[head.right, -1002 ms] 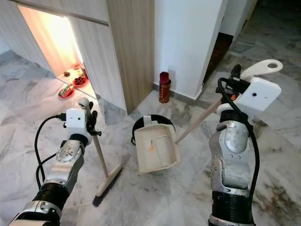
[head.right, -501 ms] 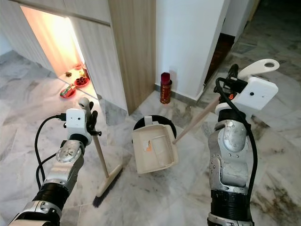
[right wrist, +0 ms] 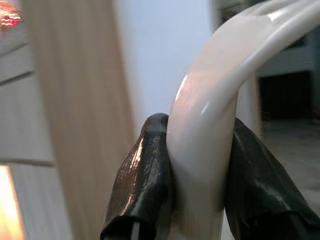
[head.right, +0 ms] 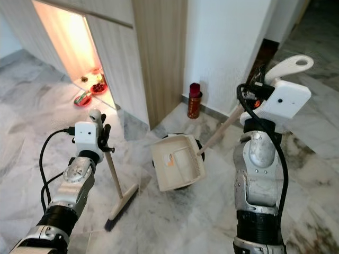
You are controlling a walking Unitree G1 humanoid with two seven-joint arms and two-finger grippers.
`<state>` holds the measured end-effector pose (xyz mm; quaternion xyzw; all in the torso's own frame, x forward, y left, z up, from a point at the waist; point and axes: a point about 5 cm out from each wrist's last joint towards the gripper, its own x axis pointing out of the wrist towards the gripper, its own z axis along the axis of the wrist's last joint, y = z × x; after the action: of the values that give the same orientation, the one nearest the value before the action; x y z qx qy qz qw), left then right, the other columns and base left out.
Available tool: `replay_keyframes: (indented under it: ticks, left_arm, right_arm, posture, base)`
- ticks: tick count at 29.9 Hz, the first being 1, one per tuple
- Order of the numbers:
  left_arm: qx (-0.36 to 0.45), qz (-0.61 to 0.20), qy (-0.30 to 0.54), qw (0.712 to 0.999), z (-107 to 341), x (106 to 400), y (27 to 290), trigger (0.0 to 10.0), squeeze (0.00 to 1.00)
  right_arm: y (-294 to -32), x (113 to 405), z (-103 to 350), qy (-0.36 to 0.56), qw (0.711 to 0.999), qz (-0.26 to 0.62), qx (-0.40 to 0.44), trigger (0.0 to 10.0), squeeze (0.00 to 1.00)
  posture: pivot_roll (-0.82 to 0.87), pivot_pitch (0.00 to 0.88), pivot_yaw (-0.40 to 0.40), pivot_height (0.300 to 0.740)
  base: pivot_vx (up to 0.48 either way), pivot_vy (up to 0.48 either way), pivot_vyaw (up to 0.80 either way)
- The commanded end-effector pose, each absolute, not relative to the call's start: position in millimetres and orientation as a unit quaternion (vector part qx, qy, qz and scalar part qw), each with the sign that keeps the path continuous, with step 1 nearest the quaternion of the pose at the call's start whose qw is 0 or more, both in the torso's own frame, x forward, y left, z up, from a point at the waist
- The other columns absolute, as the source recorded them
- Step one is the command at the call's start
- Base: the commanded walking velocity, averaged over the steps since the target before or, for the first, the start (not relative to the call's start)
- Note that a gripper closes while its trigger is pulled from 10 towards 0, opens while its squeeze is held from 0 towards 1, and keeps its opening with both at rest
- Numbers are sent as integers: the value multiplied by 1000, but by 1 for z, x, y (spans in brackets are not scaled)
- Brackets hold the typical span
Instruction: Sweep floor
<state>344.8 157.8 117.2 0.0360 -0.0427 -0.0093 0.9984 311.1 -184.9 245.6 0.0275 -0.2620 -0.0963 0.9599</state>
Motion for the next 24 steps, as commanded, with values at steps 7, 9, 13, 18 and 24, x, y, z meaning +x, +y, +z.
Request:
replay_keyframes:
  ticks: [7, 9, 13, 18, 24]
  left_arm:
    - [39, -14, -73, 996, 130, 347, 156, 10000, 0]
    - [38, -14, -75, 996, 131, 347, 157, 10000, 0]
    - [37, -13, -77, 996, 132, 347, 157, 10000, 0]
    - [35, -13, -81, 996, 134, 348, 157, 10000, 0]
    - [34, -14, -81, 996, 134, 347, 158, 10000, 0]
  right_arm:
    - [-173, 303, 268, -320, 944, -71, 35, 10000, 0]
    - [-171, 302, 269, -322, 943, -68, 35, 10000, 0]
    - [-170, 302, 272, -328, 942, -64, 38, 10000, 0]
    - [-169, 301, 277, -335, 939, -63, 40, 10000, 0]
    - [-168, 299, 280, -341, 937, -65, 42, 10000, 0]
  posture:
    - [-10, 54, 30, 740]
    - [-10, 54, 30, 740]
    - [-10, 51, 29, 740]
    - [-9, 53, 27, 740]
    - [-9, 52, 27, 740]
  base:
    - [261, 0, 0]
    - [262, 0, 0]
    - [260, 0, 0]
    - [261, 0, 0]
    - [262, 0, 0]
